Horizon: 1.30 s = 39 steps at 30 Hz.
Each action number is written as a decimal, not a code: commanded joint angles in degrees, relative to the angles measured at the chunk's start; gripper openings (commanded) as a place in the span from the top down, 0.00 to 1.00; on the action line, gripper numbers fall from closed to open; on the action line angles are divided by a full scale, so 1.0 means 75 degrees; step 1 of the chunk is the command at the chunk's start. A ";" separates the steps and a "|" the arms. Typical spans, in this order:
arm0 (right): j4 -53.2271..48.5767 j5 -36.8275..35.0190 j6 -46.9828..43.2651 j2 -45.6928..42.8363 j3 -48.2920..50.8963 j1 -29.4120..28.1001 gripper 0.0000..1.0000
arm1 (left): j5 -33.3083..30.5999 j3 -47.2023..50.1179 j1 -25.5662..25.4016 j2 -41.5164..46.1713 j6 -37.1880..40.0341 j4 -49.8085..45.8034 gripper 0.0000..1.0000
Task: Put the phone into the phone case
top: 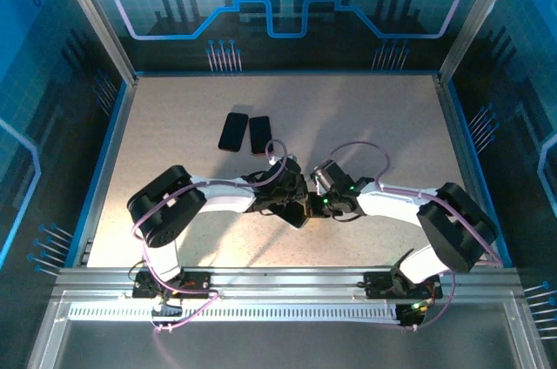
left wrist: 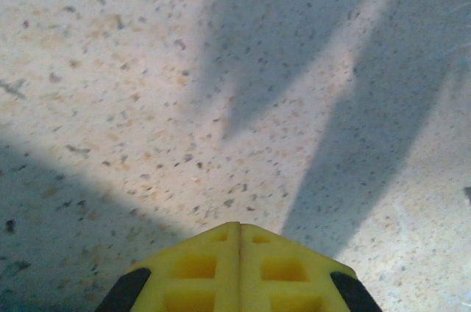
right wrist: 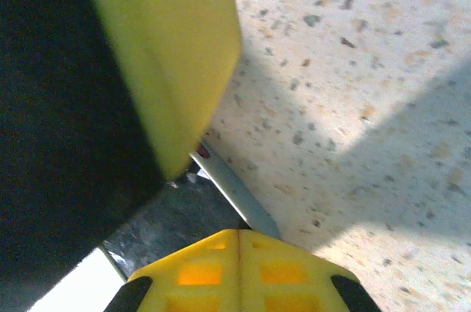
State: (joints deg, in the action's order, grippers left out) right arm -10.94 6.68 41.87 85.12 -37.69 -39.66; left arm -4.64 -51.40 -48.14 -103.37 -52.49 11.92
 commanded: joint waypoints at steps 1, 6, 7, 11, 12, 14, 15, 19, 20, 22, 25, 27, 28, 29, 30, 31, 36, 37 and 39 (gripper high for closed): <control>-0.1108 -0.0506 0.0045 -0.0117 0.0333 0.0193 1.00 | -0.0067 -0.0214 -0.0003 0.0381 0.0196 -0.0244 1.00; -0.1121 -0.0263 -0.0063 -0.0022 0.0155 0.0202 1.00 | -0.0479 0.0237 0.0007 0.1375 0.0442 -0.0725 1.00; -0.1081 -0.0217 -0.0063 0.0004 0.0140 0.0205 1.00 | -0.0550 0.0420 0.0008 0.1596 0.0412 -0.0815 1.00; -0.1014 -0.0181 -0.0073 0.0018 0.0069 0.0193 1.00 | -0.0648 0.1340 0.0017 0.2678 0.0251 -0.1316 1.00; -0.1029 -0.0186 -0.0092 0.0009 0.0046 0.0198 1.00 | -0.0675 0.1524 0.0015 0.2954 0.0227 -0.1567 1.00; -0.1094 -0.0200 -0.0149 0.0009 -0.0019 0.0199 1.00 | -0.0664 0.1857 0.0016 0.3431 0.0191 -0.2008 1.00; -0.1108 -0.0169 -0.0177 0.0007 -0.0039 0.0201 1.00 | -0.0665 0.2047 0.0010 0.3704 0.0171 -0.2205 1.00; -0.1131 -0.0162 -0.0212 0.0006 -0.0072 0.0206 1.00 | -0.0697 0.2643 0.0012 0.4641 0.0068 -0.2781 1.00; -0.1131 -0.0156 -0.0204 -0.0006 -0.0072 0.0202 1.00 | -0.0682 0.2751 0.0016 0.4801 0.0041 -0.2870 1.00; -0.1118 -0.0163 -0.0204 0.0000 -0.0086 0.0195 1.00 | -0.0627 0.2935 0.0011 0.4997 -0.0019 -0.2943 1.00; -0.1127 -0.0129 -0.0203 0.0052 -0.0138 0.0201 1.00 | -0.0488 0.3087 0.0012 0.4923 -0.0067 -0.2802 1.00; -0.1137 -0.0095 -0.0206 0.0079 -0.0164 0.0201 1.00 | -0.0391 0.3118 0.0014 0.4692 -0.0092 -0.2666 1.00; -0.1132 -0.0082 -0.0203 0.0070 -0.0166 0.0196 1.00 | -0.0335 0.3132 0.0020 0.4583 -0.0101 -0.2559 1.00; -0.1150 -0.0093 -0.0195 0.0051 -0.0151 0.0196 1.00 | -0.0293 0.3134 0.0010 0.4459 -0.0116 -0.2421 1.00; -0.1143 -0.0095 -0.0189 0.0022 -0.0145 0.0193 1.00 | -0.0255 0.3145 0.0013 0.4351 -0.0142 -0.2291 1.00; -0.1154 -0.0098 -0.0180 -0.0002 -0.0137 0.0197 1.00 | -0.0237 0.3139 0.0017 0.4262 -0.0150 -0.2170 1.00; -0.1257 -0.0151 -0.0168 -0.0185 -0.0107 0.0200 1.00 | -0.0190 0.2950 0.0020 0.3823 -0.0066 -0.1857 1.00; -0.1281 -0.0169 -0.0168 -0.0225 -0.0105 0.0195 1.00 | -0.0189 0.2890 0.0017 0.3723 -0.0043 -0.1811 1.00; -0.1295 -0.0165 -0.0162 -0.0273 -0.0104 0.0196 1.00 | -0.0207 0.2783 0.0020 0.3540 0.0000 -0.1729 1.00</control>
State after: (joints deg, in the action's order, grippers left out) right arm -15.64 6.48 40.95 84.05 -38.68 -38.92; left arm -7.14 -28.77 -48.12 -75.24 -52.53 -3.07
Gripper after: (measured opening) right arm 0.064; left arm 0.048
